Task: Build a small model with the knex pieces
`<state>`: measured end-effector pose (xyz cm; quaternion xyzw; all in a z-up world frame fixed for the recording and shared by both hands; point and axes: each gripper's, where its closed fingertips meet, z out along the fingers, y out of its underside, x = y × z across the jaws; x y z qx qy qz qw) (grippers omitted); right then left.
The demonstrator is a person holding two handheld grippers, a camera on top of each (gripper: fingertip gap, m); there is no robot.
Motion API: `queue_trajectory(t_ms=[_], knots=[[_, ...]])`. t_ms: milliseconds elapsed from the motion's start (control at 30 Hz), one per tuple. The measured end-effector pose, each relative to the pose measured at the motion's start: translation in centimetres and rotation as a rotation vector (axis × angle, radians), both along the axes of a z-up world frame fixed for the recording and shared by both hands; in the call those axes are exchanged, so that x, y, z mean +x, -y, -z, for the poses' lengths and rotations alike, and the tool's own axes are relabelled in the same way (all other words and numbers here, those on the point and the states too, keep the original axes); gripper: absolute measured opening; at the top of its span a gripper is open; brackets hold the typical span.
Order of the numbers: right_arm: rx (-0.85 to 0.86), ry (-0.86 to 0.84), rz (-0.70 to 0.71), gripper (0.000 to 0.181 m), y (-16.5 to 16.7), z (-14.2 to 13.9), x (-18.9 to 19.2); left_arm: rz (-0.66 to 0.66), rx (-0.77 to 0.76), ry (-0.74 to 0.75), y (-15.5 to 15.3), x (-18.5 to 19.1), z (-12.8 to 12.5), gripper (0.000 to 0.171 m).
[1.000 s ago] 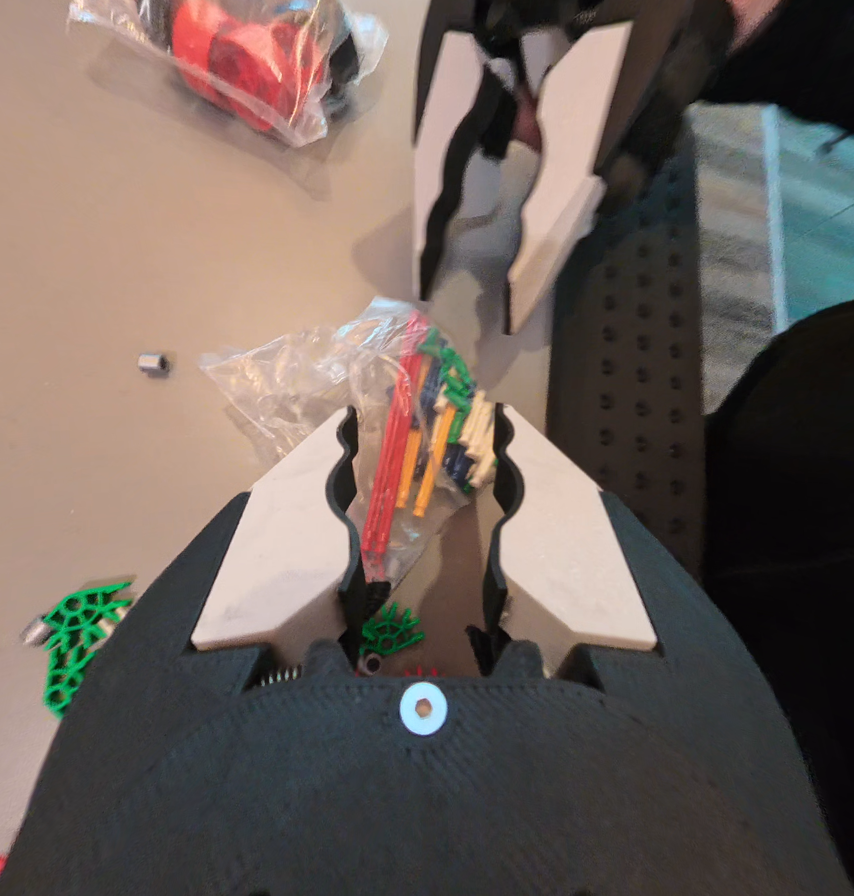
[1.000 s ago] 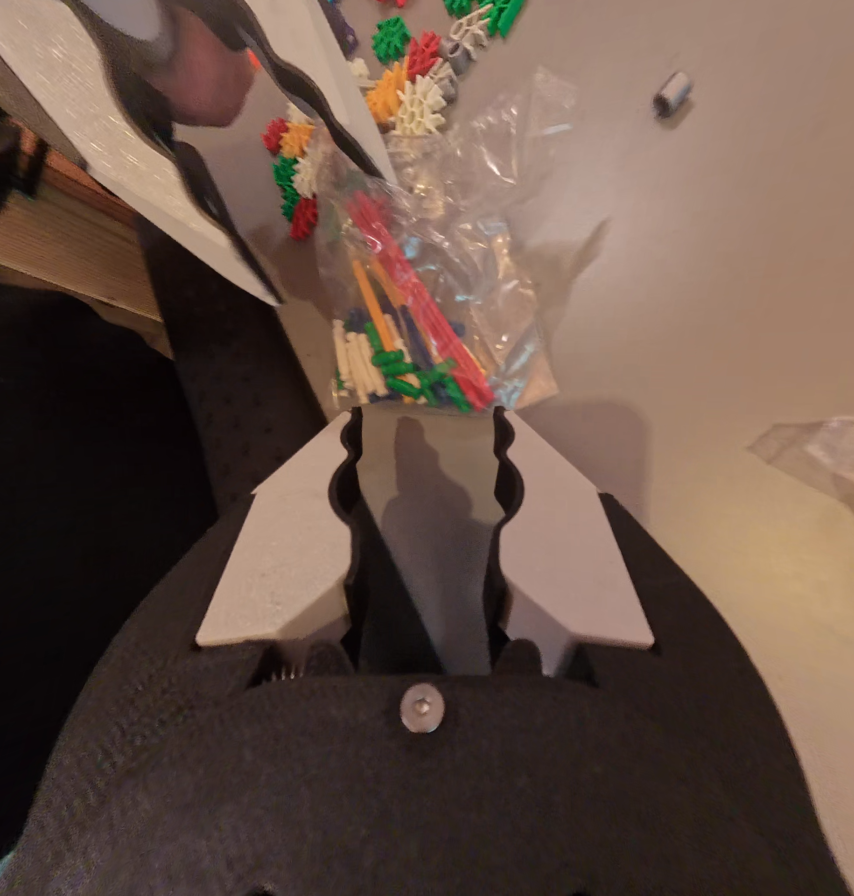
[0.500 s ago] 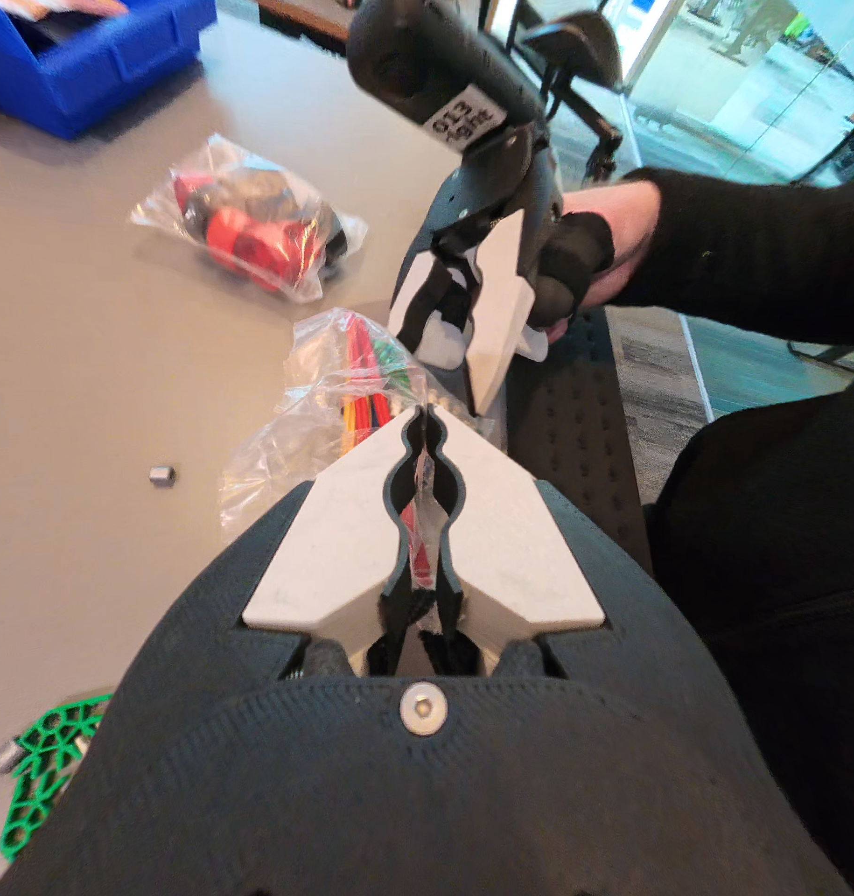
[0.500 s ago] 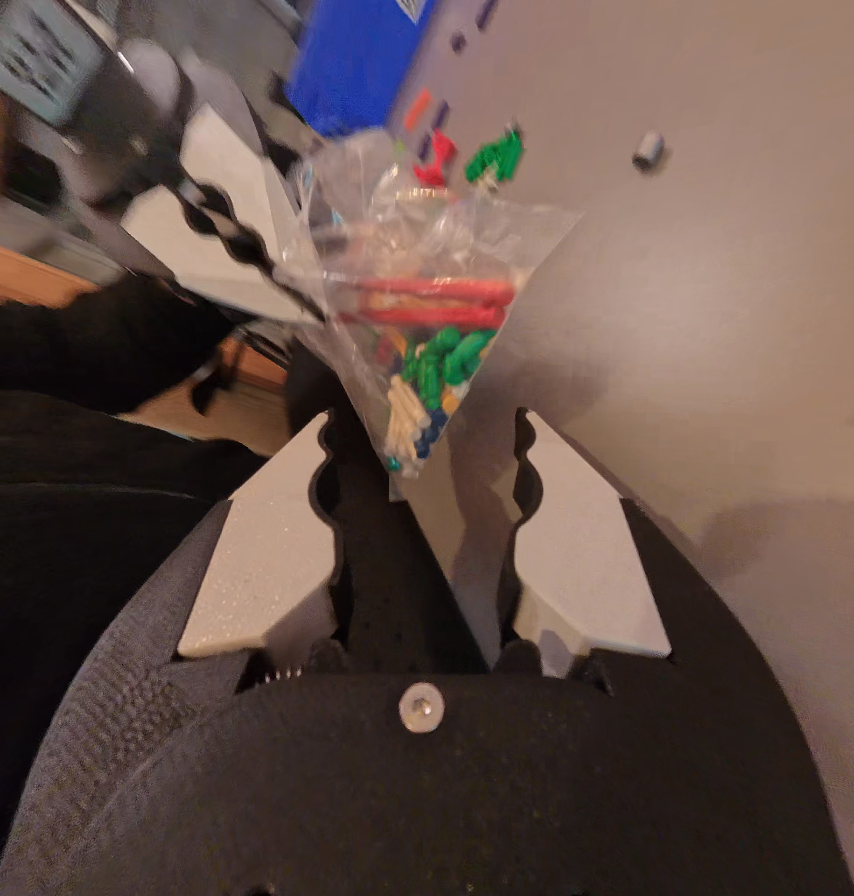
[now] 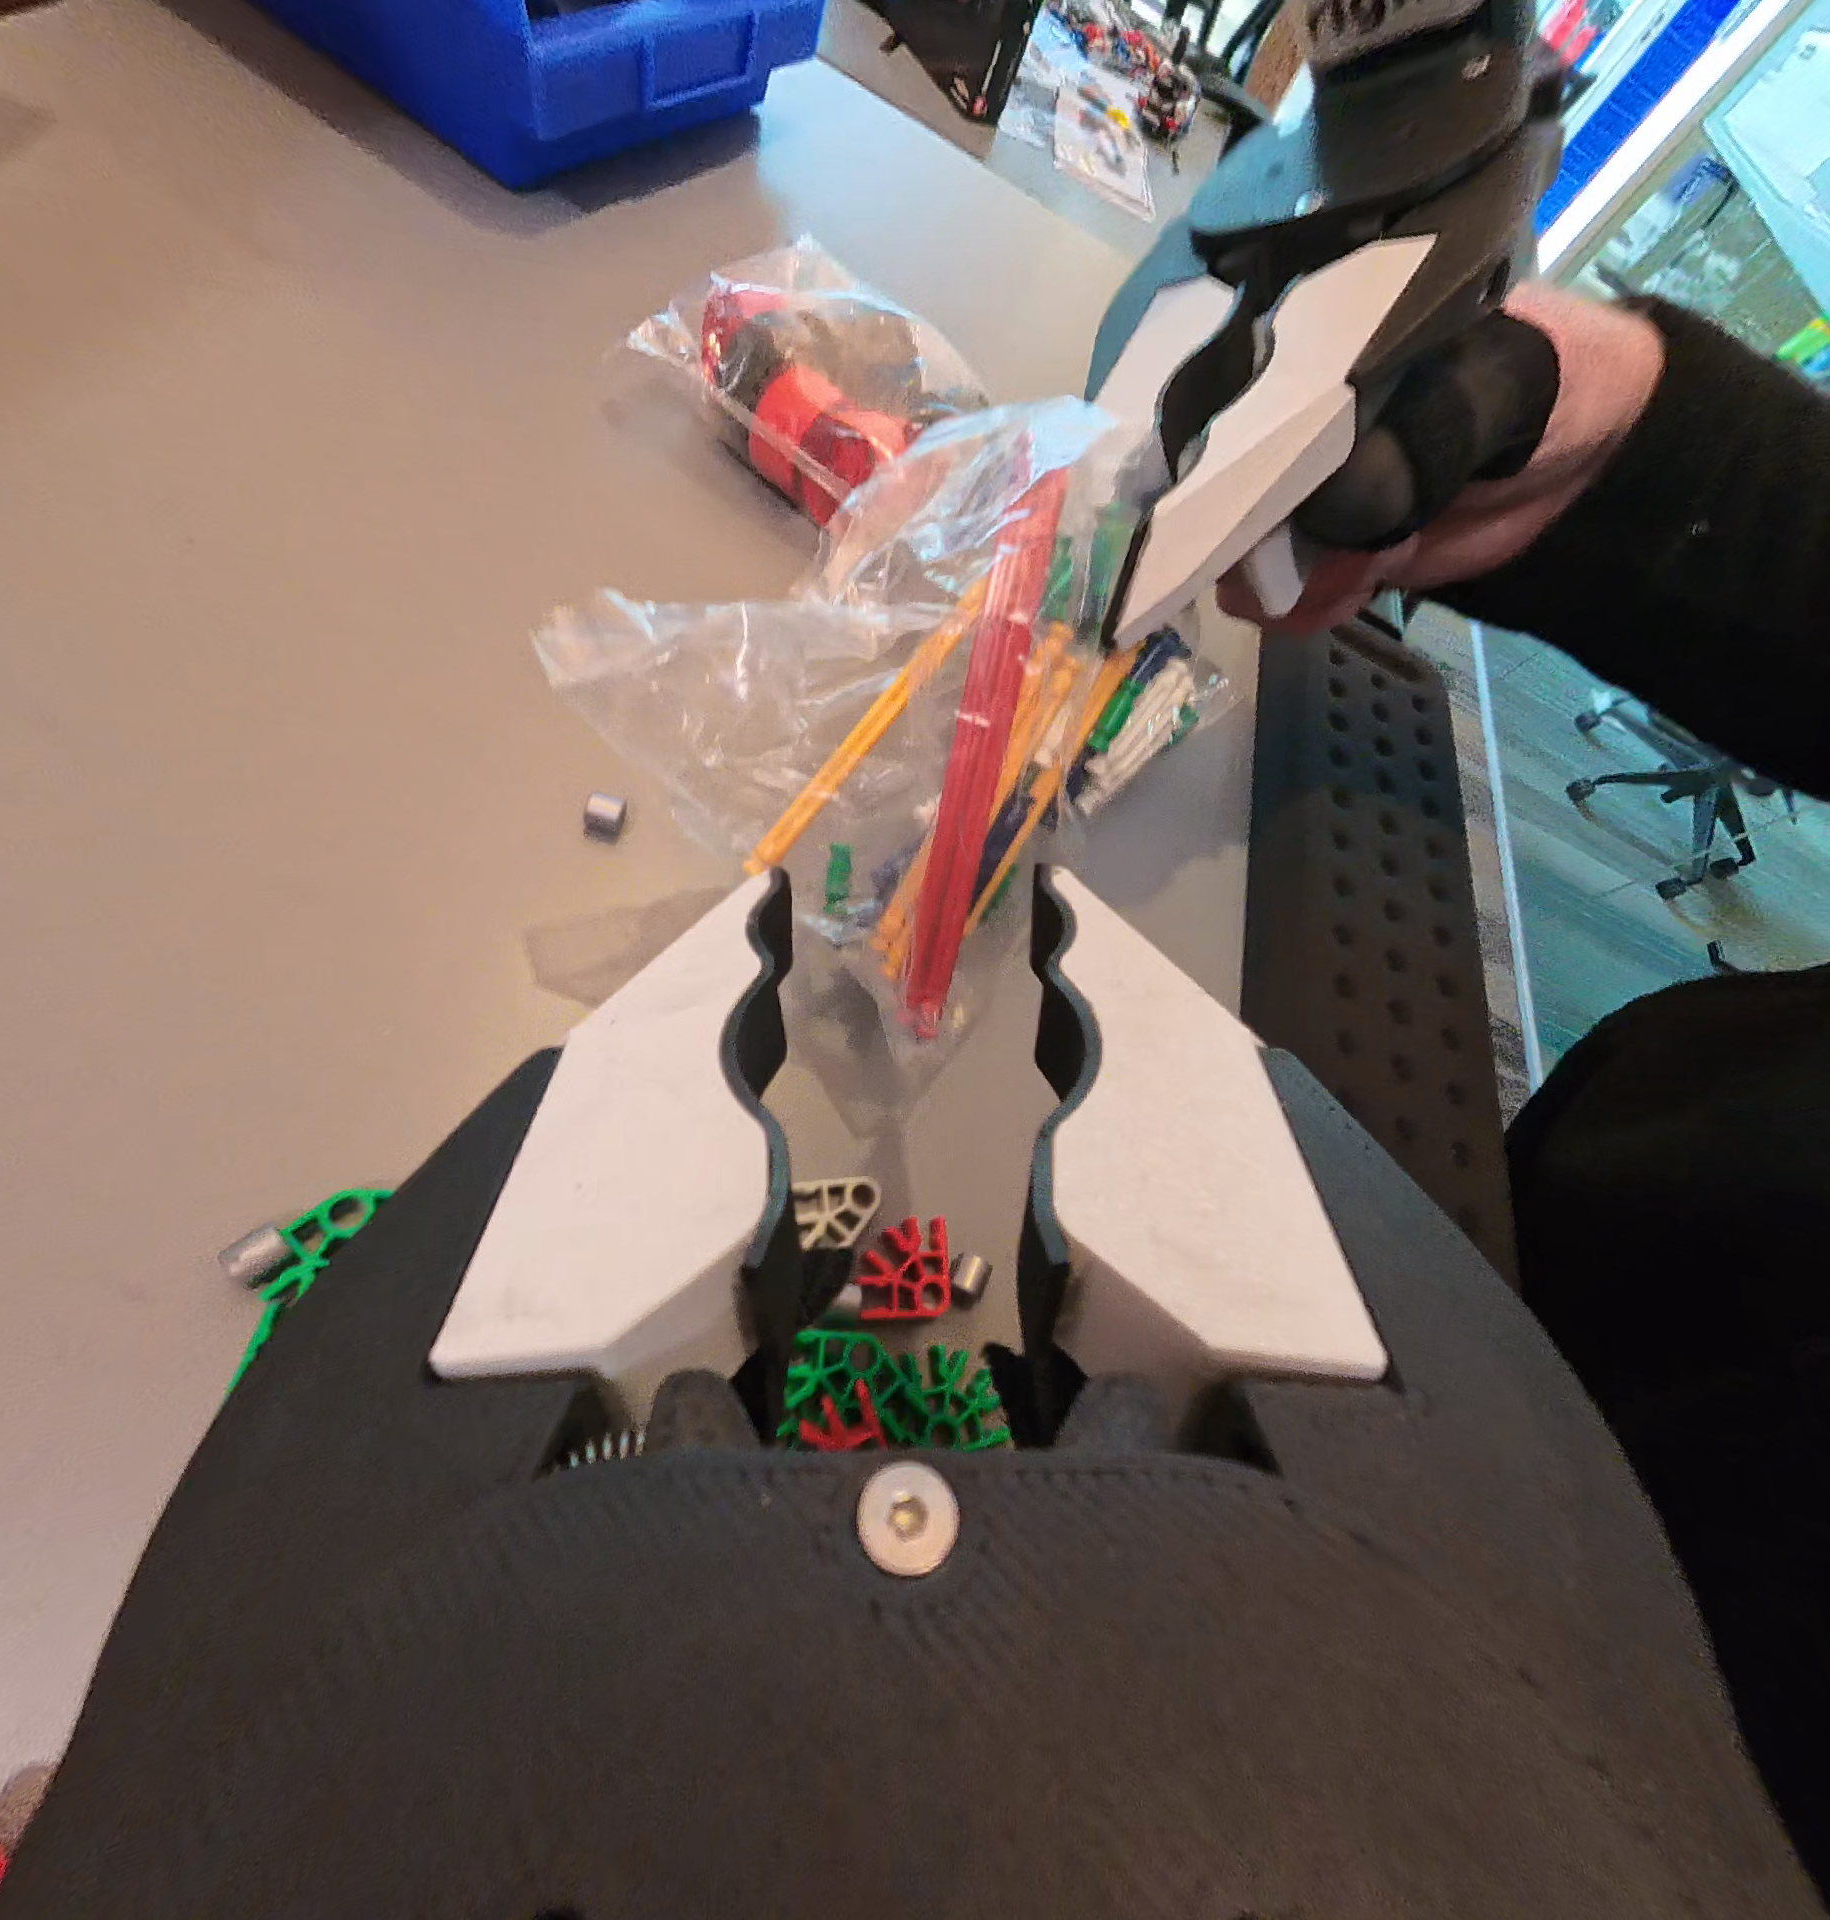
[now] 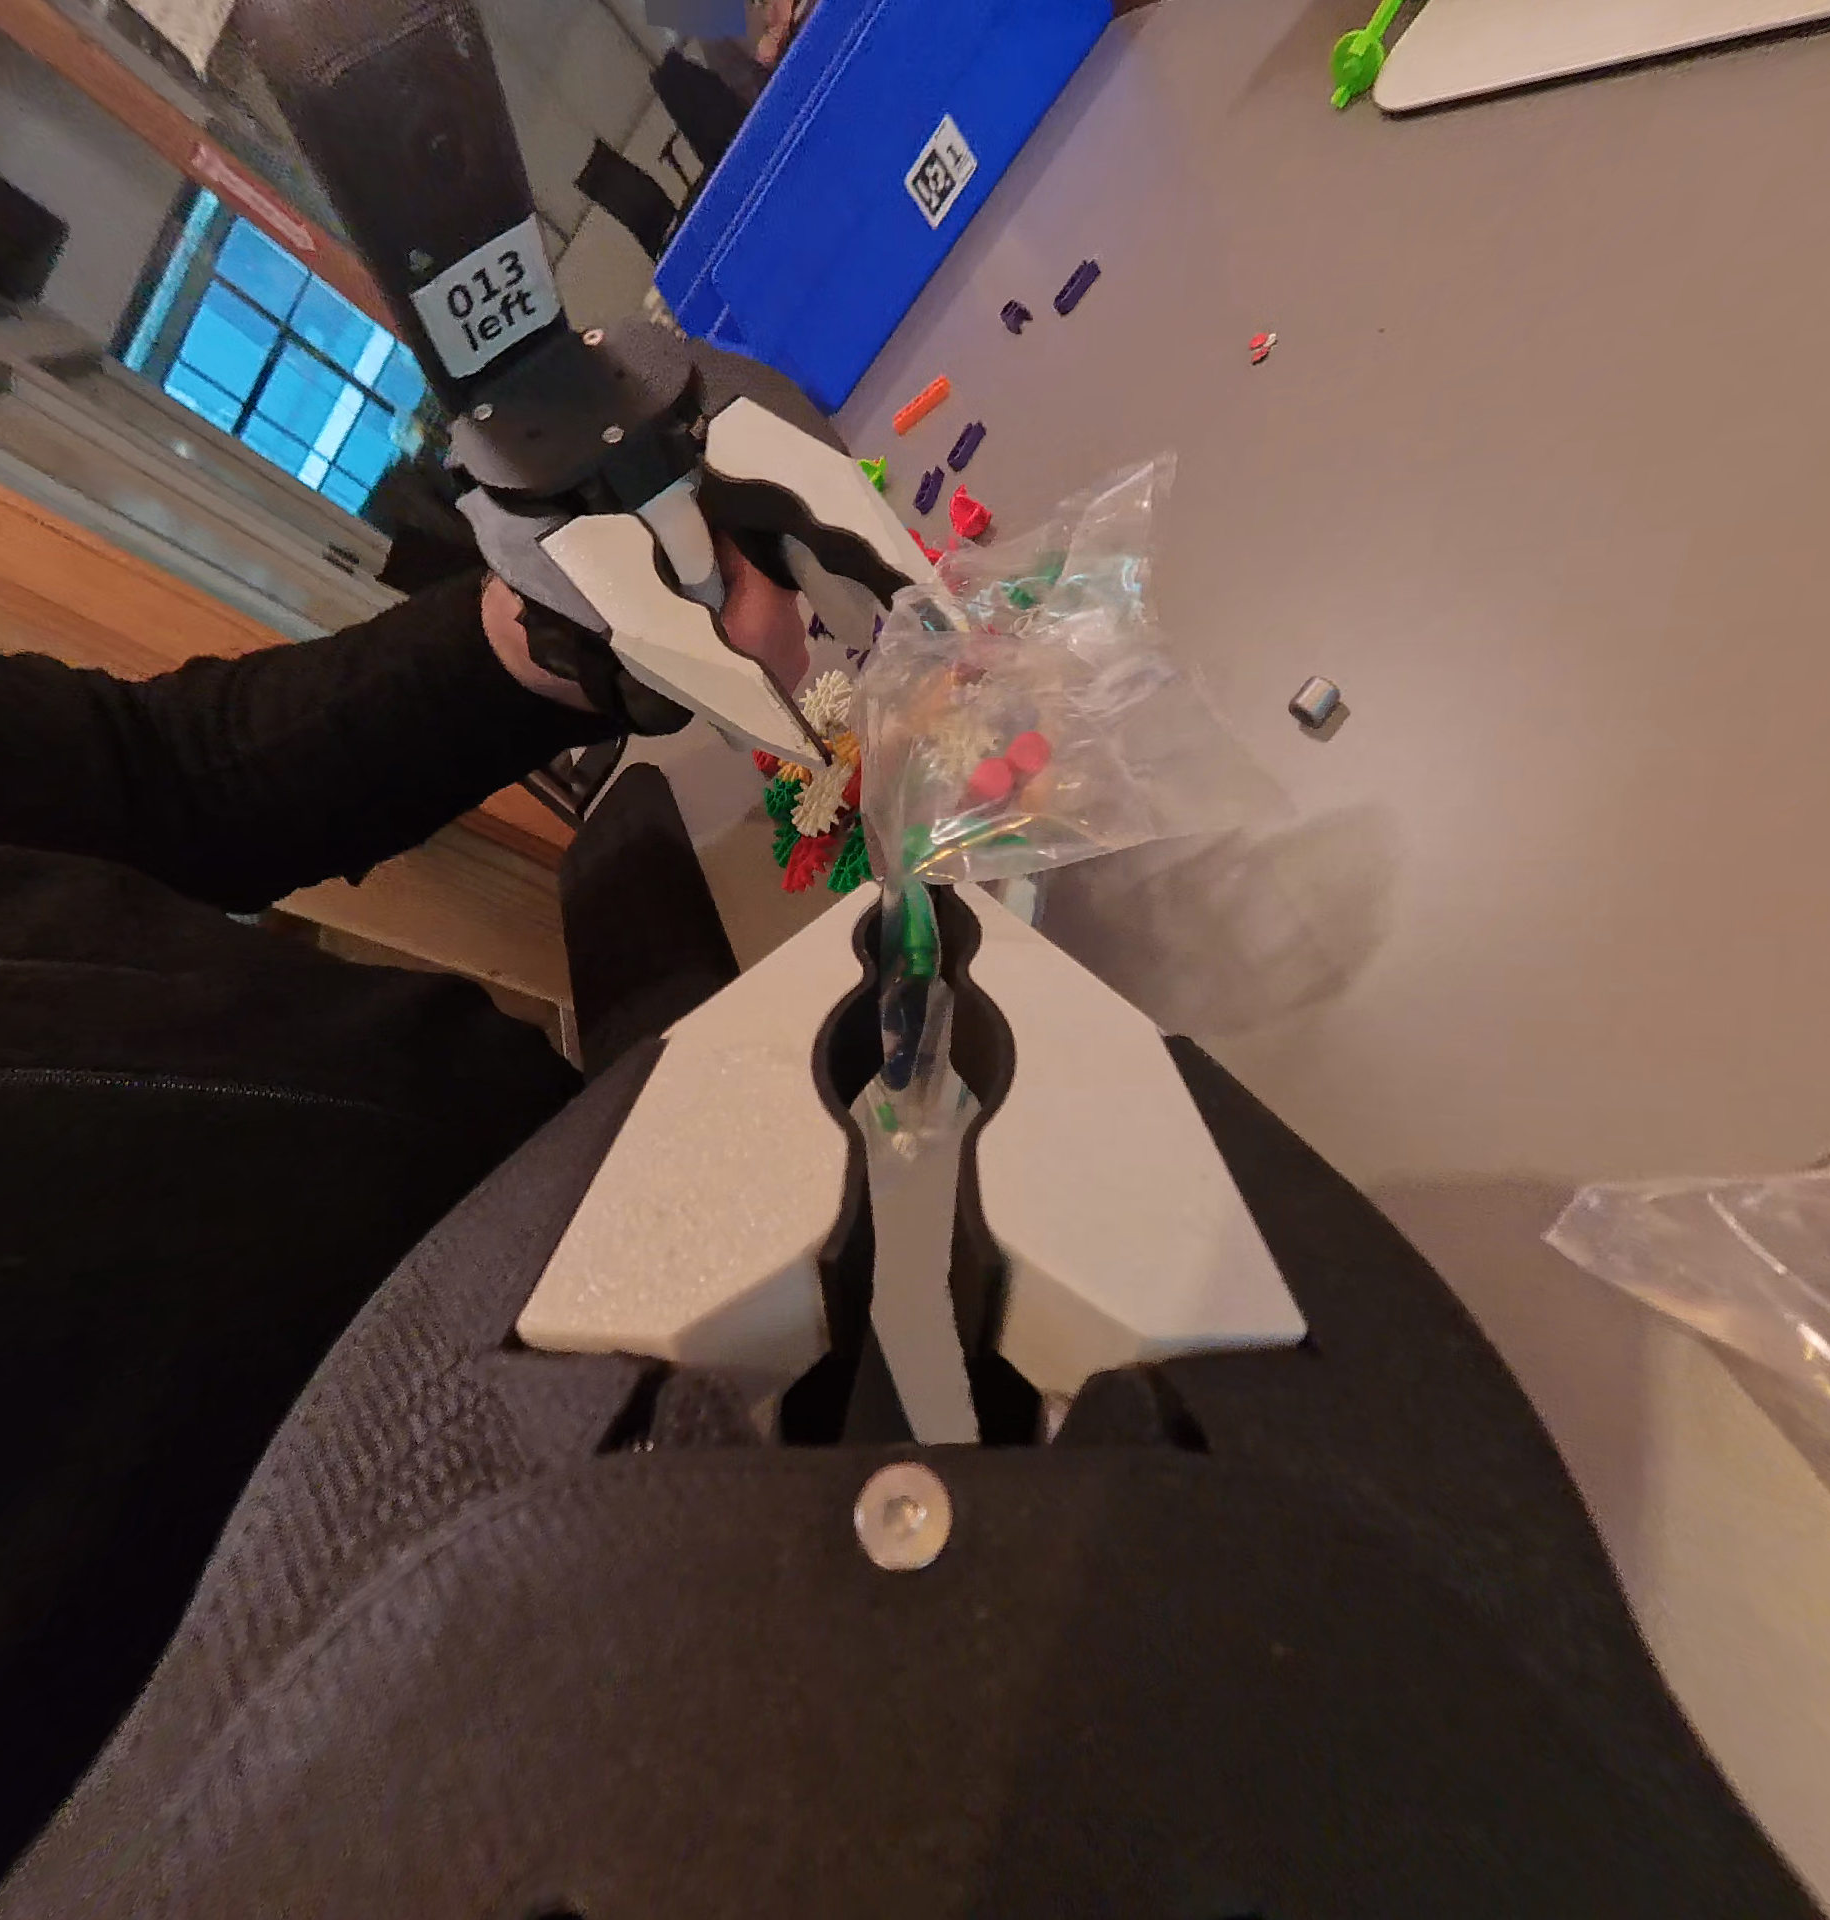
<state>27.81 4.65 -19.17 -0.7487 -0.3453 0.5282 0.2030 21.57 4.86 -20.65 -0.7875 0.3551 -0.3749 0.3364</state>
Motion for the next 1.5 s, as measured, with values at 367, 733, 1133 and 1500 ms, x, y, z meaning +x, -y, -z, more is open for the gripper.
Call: queue_trajectory(t_ms=[367,733,1133,1500], knots=[[0.207,0.115,-0.172,0.003,-0.3,-3.0,-1.1,-0.059,-0.212,0.160,-1.4,-0.8,0.7,0.027],[0.249,0.083,-0.264,0.003,0.4,-4.7,-1.2,-0.035,-0.319,0.199,-1.3,1.0,1.8,0.000],[0.255,0.228,-0.302,0.003,-1.2,-4.8,-0.5,-0.102,-0.356,0.297,-2.0,-0.1,1.5,0.024],[0.444,0.760,-0.625,0.004,0.4,-0.5,-2.9,0.009,0.044,-0.020,-1.3,-1.0,-3.8,0.076]])
